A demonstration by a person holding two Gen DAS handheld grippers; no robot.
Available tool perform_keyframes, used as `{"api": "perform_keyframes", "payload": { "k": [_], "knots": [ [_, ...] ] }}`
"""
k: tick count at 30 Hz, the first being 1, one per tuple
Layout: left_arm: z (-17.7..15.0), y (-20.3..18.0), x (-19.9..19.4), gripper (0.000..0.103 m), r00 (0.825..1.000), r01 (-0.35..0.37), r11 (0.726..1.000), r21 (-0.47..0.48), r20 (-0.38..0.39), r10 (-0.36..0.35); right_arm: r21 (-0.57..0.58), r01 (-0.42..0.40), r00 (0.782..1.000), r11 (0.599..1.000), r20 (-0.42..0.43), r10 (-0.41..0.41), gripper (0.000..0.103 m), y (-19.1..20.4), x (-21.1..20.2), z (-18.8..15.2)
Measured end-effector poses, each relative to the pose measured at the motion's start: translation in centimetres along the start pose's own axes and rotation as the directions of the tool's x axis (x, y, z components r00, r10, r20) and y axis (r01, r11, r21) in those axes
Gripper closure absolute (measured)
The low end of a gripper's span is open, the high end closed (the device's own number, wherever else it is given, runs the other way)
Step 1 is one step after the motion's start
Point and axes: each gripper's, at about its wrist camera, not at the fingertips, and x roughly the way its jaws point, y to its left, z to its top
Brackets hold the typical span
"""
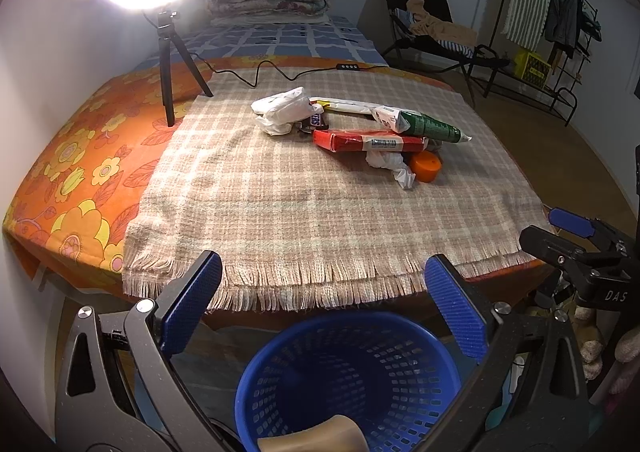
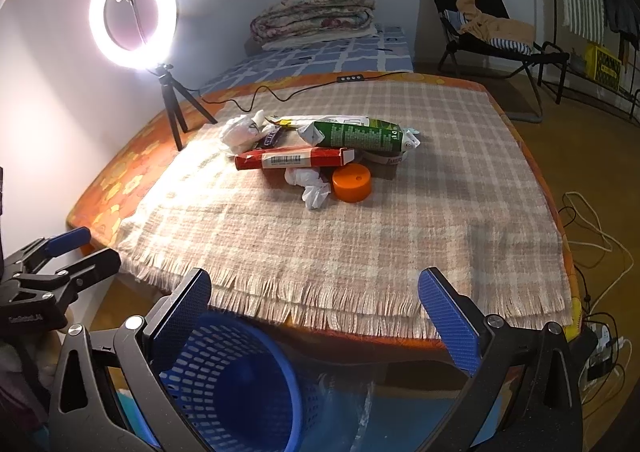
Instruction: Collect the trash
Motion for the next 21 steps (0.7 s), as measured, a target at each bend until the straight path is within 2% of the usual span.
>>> {"api": "perform_keyframes", "payload": {
  "k": [21],
  "knots": [
    [0.02,0.08,-0.02,0.000,1.000,0.005,1.000,-0.002,0.001,-0.005,0.003,-0.002,1.000,1.000,-0.008,0.002,0.001,0.13,0.17,-0.08]
  ]
}}
